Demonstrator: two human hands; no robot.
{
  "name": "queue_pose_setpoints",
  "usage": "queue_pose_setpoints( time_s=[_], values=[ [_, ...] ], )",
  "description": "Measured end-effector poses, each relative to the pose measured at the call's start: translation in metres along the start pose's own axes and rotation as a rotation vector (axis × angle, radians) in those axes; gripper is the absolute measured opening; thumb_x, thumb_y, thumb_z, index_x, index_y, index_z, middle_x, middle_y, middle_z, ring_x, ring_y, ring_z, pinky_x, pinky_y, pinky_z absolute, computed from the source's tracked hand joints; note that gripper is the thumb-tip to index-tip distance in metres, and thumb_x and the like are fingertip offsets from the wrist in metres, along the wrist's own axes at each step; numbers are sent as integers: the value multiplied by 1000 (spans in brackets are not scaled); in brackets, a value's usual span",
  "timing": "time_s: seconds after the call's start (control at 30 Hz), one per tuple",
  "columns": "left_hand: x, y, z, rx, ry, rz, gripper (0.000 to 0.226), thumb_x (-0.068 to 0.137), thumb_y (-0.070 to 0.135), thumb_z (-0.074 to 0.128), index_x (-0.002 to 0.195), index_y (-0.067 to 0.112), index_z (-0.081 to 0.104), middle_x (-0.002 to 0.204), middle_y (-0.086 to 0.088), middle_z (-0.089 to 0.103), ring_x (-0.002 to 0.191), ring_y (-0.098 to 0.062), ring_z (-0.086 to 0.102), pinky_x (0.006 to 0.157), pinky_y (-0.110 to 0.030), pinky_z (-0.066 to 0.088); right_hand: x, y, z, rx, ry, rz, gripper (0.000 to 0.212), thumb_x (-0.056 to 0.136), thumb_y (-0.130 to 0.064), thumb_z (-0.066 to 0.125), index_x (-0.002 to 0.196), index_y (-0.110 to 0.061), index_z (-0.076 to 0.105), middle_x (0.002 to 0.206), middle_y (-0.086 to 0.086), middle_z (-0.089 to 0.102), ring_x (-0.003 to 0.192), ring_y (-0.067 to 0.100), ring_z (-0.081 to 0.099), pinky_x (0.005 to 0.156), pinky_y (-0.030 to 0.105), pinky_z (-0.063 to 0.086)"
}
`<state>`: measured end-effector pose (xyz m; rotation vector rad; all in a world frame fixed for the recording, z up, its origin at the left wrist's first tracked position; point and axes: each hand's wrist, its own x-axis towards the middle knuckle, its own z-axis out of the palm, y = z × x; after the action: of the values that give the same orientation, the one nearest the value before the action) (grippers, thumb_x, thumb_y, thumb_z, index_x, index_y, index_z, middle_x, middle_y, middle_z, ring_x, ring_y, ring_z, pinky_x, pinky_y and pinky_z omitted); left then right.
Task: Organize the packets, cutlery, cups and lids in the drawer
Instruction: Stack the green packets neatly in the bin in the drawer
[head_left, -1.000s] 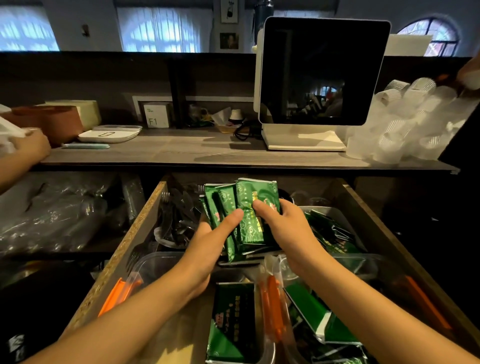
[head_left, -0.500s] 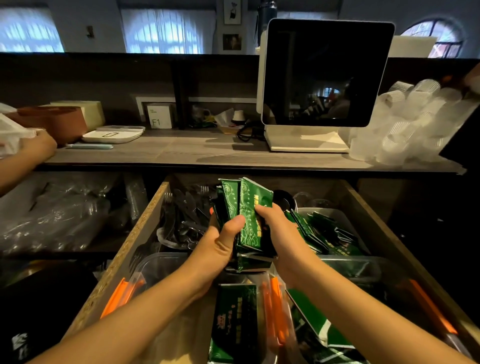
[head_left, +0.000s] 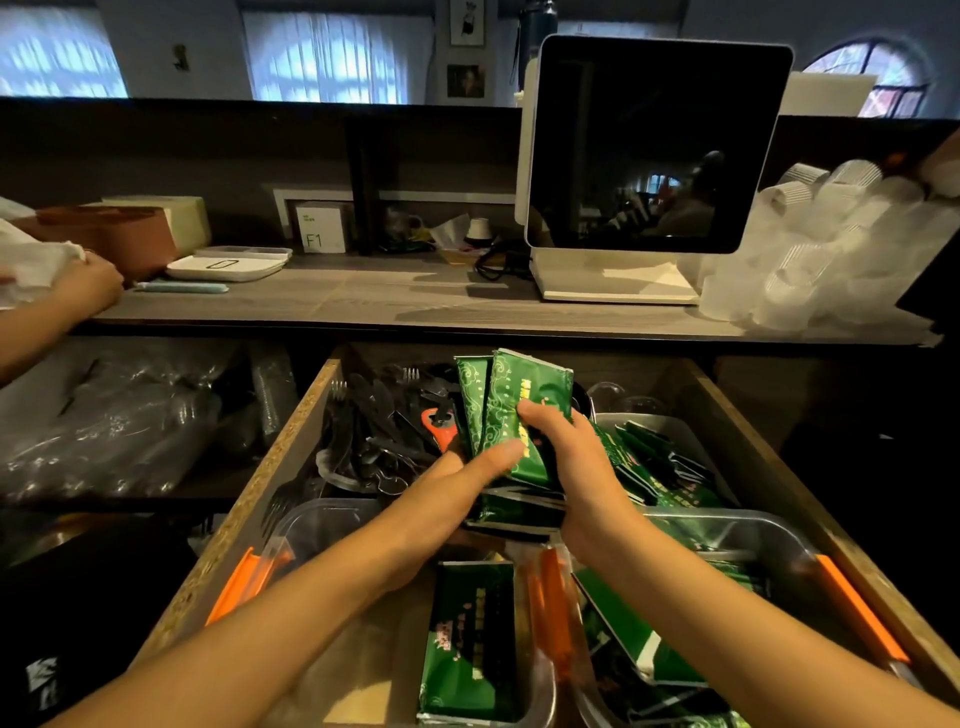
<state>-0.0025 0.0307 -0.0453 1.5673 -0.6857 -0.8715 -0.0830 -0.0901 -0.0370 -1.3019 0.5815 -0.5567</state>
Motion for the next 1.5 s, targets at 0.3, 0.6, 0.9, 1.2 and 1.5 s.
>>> queue_pose_setpoints(
  time_s=[0.3,0.6,0.9,1.2,1.5],
  values=[
    [10,7,-19,-111,220,136,61,59,48,76,112,23,61,106,-2,73,97,-19,70,84,-37,54,10,-3,-2,40,-174,-95,108,61,-69,74,149,-23,31,137,8,56,122,26,58,102,49,47],
    [13,21,-60,416,-127,371,70,71,43,75,137,34,53,127,9,67,115,-8,65,99,-37,55,19,-23,-36,-223,-510,-149,57,72,-20,75,125,-19,54,118,6,70,109,25,67,86,36,55],
    [14,6,-25,-242,371,327,77,71,54,81,137,41,46,130,-3,62,109,-17,67,88,-38,59,3,-2,3,-39,-258,-217,56,76,-27,79,125,-24,53,116,2,70,106,21,69,86,41,58],
    [14,11,-35,-37,375,554,43,76,33,84,110,26,59,106,-1,70,99,-18,70,82,-40,60,-3,-17,-3,-53,-371,15,57,84,-59,59,131,-27,55,123,2,67,114,24,65,97,47,52],
    [0,6,-17,651,426,1083,63,81,52,70,133,25,45,138,4,47,130,-14,50,106,-40,48,-12,-29,-5,257,-242,68,35,86,-44,59,98,-14,73,97,12,74,84,25,72,71,35,55]
  ],
)
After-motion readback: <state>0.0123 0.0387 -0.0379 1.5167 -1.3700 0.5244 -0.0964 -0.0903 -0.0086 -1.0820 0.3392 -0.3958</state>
